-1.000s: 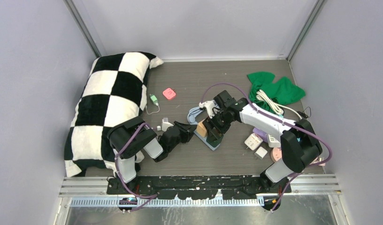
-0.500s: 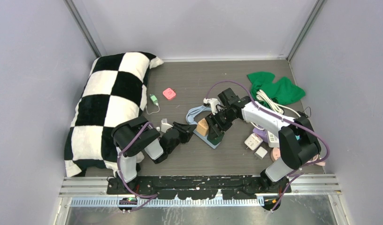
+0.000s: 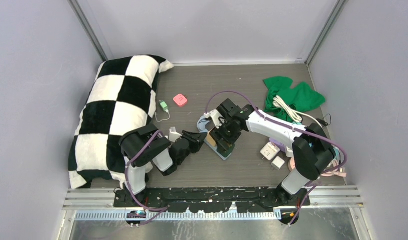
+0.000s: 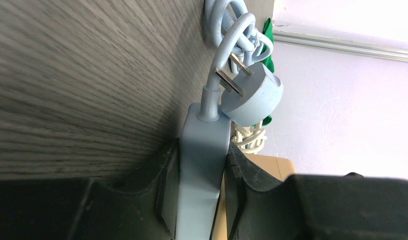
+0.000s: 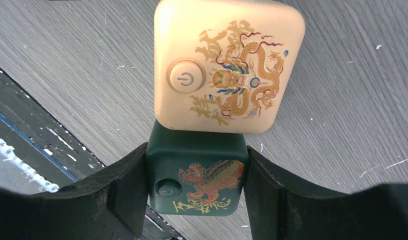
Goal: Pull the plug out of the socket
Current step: Remove the plug from the socket.
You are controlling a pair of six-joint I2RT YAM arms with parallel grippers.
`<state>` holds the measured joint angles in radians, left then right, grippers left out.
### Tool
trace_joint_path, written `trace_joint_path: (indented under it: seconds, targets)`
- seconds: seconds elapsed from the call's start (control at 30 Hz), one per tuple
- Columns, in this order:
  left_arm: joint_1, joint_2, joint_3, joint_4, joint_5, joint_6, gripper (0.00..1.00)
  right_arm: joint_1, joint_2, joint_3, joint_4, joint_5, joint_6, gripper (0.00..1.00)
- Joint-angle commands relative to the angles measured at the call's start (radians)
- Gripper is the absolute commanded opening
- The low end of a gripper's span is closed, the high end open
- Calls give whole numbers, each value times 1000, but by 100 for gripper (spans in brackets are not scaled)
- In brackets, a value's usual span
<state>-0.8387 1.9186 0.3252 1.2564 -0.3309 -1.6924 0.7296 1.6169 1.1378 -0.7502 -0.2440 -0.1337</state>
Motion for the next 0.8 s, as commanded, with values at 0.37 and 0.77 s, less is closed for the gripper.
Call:
trace_joint_path:
  seconds: [0.37,0.77]
  targets:
    - [-11,32,33,-46,23,-29,0,-20,-58,-76,114,-174,-13,1]
    - [-8,50,-46,41,-14,-36,0,39,2,-2,50,-126,-60,1]
